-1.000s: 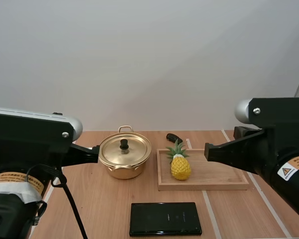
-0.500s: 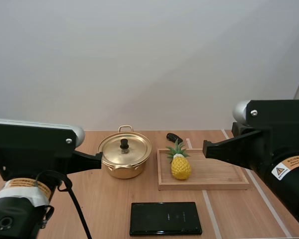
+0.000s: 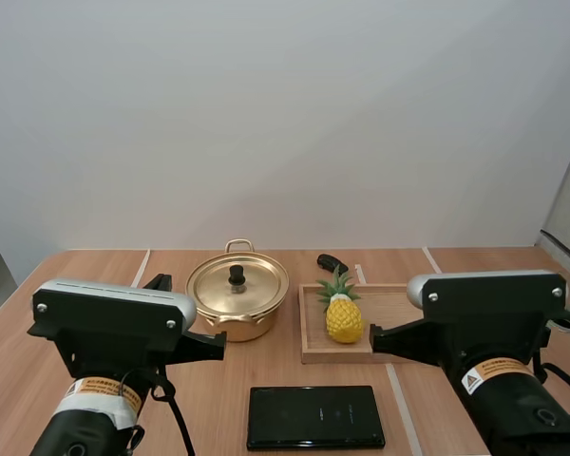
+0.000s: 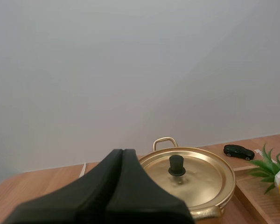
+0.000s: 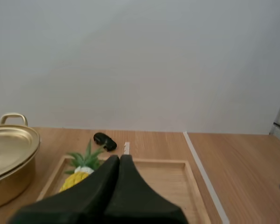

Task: Open the pot, put the grape inside, and close it

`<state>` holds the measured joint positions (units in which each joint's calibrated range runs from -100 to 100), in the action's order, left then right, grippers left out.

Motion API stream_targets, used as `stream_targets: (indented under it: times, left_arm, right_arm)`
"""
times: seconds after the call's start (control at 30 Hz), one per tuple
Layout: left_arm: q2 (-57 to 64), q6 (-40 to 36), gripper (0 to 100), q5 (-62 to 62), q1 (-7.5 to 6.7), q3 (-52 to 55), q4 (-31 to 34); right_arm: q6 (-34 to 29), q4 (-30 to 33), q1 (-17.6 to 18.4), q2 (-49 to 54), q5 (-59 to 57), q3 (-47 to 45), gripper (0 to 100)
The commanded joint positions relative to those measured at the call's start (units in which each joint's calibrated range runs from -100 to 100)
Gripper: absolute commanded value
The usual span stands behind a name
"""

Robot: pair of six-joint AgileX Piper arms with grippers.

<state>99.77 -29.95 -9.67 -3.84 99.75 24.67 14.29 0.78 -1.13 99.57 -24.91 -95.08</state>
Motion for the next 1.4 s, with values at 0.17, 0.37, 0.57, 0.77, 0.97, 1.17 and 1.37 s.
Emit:
stream_targets:
  times: [0.17, 0.37, 0.57, 0.77, 0.97, 1.17, 1.37]
  left_arm:
    - [0.2, -4.3, 0, -0.6, 0.07, 0.2, -0.8]
    - [0.2, -6.3, 0, -10.2, 0.07, 0.2, -0.8]
    - [0.2, -6.5, 0, -18.6, 0.07, 0.2, -0.8]
    - [0.2, -8.7, 0, -23.8, 0.07, 0.2, -0.8]
    - [0.2, -11.9, 0, -24.3, 0.07, 0.2, -0.8]
    - [0.2, -11.7, 0, -23.7, 0.07, 0.2, -0.2]
    - [0.2, -11.7, 0, -23.7, 0.07, 0.2, -0.2]
  right_arm:
    - [-0.1, 0.4, 0.2, 0.4, 1.9, -4.9, 0]
    - [-0.1, 0.4, 0.2, 0.4, -0.3, -4.9, 0]
    - [-0.1, 0.4, 0.2, 0.4, -6.1, -4.9, 0]
    - [-0.1, 0.3, 0.2, 0.4, -6.1, -4.9, 0]
    - [-0.9, -0.1, 0.2, 0.4, -6.1, -4.9, 0]
    - [-1.2, 0.0, 0.2, 0.4, -6.1, -4.9, 0]
    - [-1.2, 0.0, 0.2, 0.4, -6.1, -4.9, 0]
